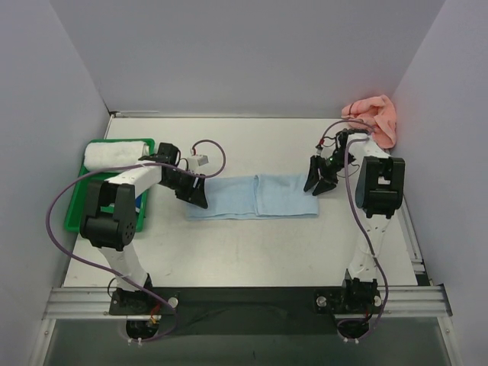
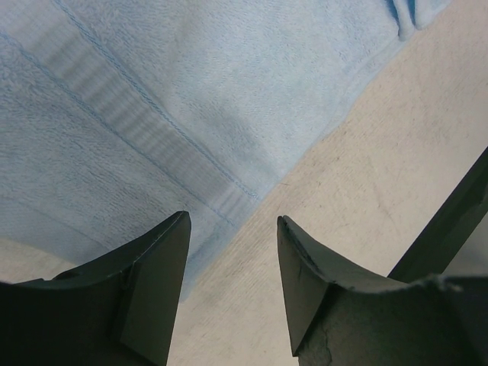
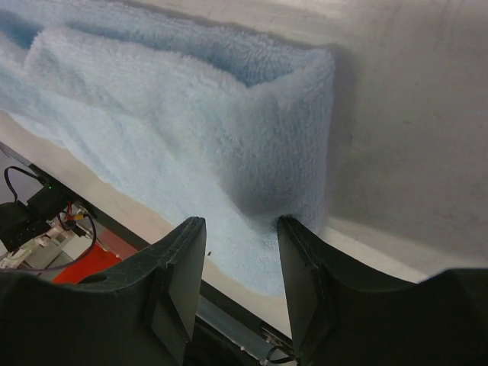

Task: Roll the towels
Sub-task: Fold the towel

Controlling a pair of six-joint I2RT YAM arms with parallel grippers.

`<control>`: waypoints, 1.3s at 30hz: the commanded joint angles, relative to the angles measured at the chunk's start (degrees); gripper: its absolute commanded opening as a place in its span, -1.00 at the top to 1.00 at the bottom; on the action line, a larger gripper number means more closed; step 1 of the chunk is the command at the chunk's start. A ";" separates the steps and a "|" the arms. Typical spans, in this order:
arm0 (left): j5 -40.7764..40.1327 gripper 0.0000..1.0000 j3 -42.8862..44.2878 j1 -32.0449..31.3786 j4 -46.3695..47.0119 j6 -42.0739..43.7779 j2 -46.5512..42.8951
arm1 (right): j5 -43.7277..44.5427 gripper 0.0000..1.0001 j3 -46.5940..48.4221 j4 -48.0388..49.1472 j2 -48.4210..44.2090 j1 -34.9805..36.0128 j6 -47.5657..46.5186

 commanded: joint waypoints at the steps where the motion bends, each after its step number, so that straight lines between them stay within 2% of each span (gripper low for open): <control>1: -0.16 -0.19 0.89 0.28 0.94 0.25 -0.19 | 1.07 0.14 2.56 -1.34 0.52 0.30 1.03; 8: 0.10 -0.19 0.80 0.28 0.94 0.34 0.43 | 0.11 0.14 -2.18 -0.46 -2.37 -1.10 -0.29; 12: 0.11 -0.19 0.80 0.28 0.94 0.43 0.43 | 1.86 0.14 -1.04 -0.72 -3.78 -3.38 -2.22; 25: -0.07 -0.19 1.33 0.28 0.85 -0.01 1.05 | 0.65 0.16 -2.10 -0.19 0.61 -1.81 -2.22; 31: -0.95 -0.19 1.51 0.29 0.59 0.25 0.96 | 0.20 0.39 -1.83 -0.28 2.11 -2.24 -2.05; 34: -0.86 -0.18 1.60 0.28 0.59 -0.10 1.31 | 0.11 0.64 -2.36 -0.46 1.93 -2.77 -2.31; 35: -0.69 -0.18 1.68 0.28 0.50 -0.27 1.48 | 0.20 0.83 -2.53 -0.37 1.67 -2.86 -2.49; 36: -0.60 -0.18 1.86 0.28 0.50 -0.19 1.66 | 0.29 0.94 -2.97 -0.54 1.41 -3.12 -2.49; 39: -0.42 -0.18 1.95 0.28 0.50 -0.71 1.66 | 0.90 1.00 -3.94 -0.55 -1.74 -5.05 -2.75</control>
